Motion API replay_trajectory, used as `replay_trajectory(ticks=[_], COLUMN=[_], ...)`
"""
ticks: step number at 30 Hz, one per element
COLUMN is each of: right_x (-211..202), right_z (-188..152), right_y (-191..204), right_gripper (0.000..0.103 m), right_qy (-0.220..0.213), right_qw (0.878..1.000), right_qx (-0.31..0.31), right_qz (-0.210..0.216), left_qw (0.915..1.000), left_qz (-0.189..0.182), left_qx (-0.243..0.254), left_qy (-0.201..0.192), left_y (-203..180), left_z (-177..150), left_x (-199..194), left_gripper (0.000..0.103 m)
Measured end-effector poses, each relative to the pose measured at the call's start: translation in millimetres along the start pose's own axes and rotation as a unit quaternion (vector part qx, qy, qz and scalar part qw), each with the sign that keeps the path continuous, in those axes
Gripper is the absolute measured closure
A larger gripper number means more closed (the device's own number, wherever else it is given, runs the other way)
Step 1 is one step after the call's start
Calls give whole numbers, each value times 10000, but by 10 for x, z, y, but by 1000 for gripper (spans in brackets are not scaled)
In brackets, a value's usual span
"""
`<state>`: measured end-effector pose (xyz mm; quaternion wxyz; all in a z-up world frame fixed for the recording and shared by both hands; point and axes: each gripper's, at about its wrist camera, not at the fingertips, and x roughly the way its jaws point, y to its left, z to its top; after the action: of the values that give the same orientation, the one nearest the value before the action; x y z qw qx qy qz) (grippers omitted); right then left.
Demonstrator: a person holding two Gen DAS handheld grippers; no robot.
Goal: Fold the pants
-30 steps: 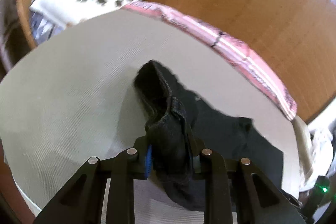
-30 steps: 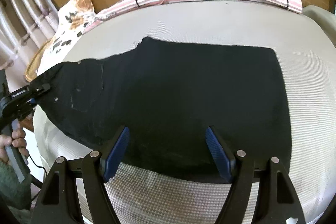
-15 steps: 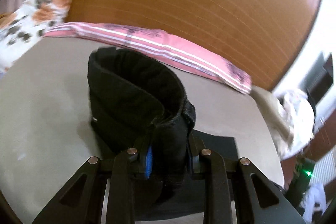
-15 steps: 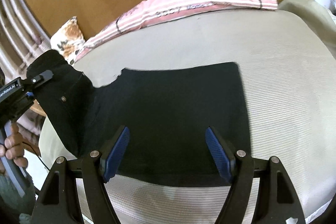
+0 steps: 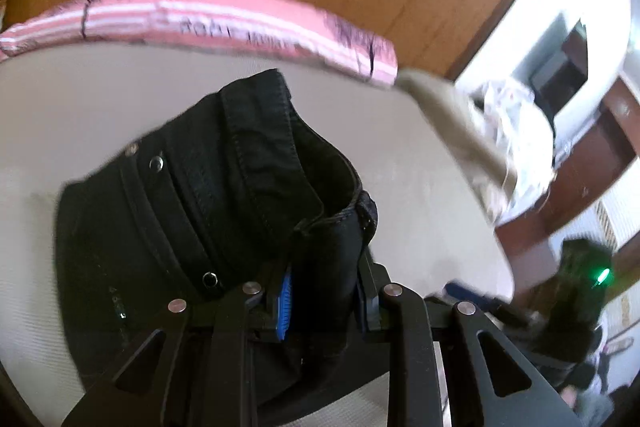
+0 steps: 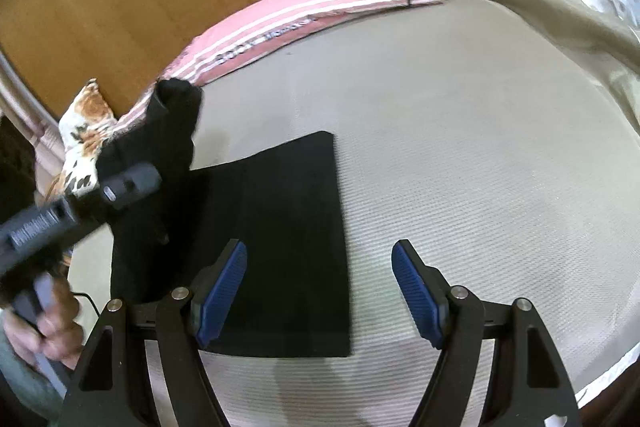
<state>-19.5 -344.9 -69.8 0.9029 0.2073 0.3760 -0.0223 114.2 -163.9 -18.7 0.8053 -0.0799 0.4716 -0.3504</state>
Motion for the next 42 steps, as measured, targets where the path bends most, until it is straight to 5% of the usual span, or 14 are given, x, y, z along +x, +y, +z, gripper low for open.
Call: replay_trajectory(ticks=[5,8,15,23,31,32,35,38,42], right_x=[133,248,653,1114,1333,1333,1379,1355,1153], right_z=[81,175,392,564,717,717,631,524,522], right_y=[-33,-8,43,112,228,233,247,289,373], right_gripper=[30,30,30,30,29,31,63,68,88], right_qy=[165,323,910,1284,1255,1270,1648,1613,1347], right_qw=[9998,9978,9798,9704,9650,9641,9508,9545,9641], right_qx=[2,78,348,213,-143,-160,-106,-272,-104], right_qz=[120,573,1748,2034,2299,2327,2622,2493,2285], left_qw=[9983,9973,9931,9988,9965,9963,9956,9955,9966], left_qz=[267,278,-517,311,787,813,879,876,772], left_qx=[245,405,880,357,-57,-17,74,62,-17], left_qy=[458,538,576,127,271,278,319,345,299], left_y=[-3,-79,-192,393,808,818,824,860,855], left_z=[-192,-238,-362,-334,-443,-449,-477,-506,-447], left_x=[392,410,-88,-484,-336,-319,-242,-191,-239], left_gripper=[74,66,53,48,48,48,48,47,47])
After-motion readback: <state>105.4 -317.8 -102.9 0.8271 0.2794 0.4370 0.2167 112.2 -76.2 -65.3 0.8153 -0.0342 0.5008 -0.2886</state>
